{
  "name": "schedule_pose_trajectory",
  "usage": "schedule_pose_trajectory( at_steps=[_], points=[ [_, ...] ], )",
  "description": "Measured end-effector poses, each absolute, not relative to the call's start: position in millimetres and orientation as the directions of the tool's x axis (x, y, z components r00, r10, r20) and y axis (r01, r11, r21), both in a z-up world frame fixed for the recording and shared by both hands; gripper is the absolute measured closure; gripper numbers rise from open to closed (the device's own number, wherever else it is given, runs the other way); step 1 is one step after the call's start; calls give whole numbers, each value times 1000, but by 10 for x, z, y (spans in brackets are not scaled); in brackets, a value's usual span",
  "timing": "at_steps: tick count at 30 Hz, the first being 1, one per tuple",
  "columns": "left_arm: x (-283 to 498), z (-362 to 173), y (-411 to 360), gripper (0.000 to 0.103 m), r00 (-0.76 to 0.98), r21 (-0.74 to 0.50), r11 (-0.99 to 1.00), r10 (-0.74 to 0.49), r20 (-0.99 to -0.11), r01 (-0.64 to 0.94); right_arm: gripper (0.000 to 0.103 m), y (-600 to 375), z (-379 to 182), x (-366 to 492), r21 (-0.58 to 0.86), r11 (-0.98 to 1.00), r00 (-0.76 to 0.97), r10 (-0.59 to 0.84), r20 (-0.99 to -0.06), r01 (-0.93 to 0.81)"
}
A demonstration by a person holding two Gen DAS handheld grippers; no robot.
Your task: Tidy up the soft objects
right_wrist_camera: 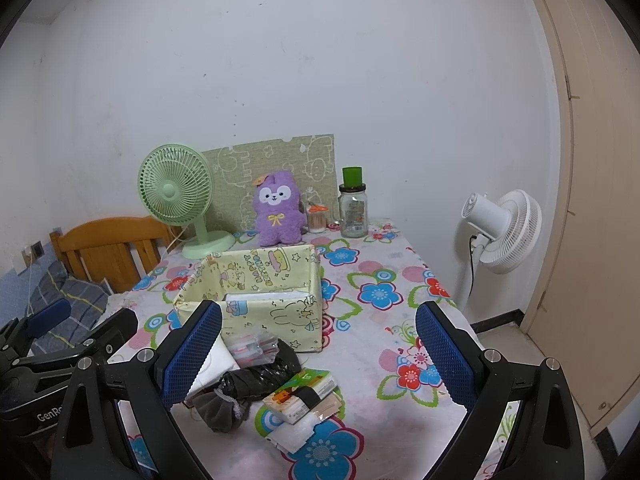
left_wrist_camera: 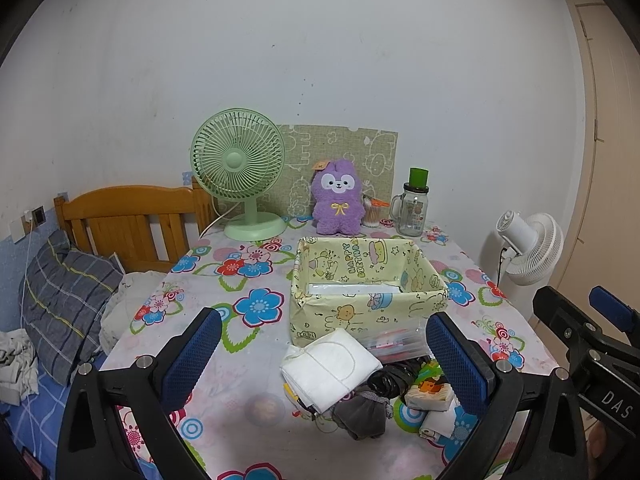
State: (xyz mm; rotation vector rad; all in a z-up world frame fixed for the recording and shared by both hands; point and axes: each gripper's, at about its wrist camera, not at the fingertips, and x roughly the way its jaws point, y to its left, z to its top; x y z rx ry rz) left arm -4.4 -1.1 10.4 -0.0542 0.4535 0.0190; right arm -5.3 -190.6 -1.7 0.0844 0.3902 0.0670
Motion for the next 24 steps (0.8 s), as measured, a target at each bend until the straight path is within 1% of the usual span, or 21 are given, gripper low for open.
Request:
schedule_pose_trajectory(
  at_steps=[24],
  points=[
    [-48, 69, -20, 0, 897, -36, 999, 8, -443, -27, 4, -1925, 12, -22, 84, 996, 928, 62, -367, -34]
  ],
)
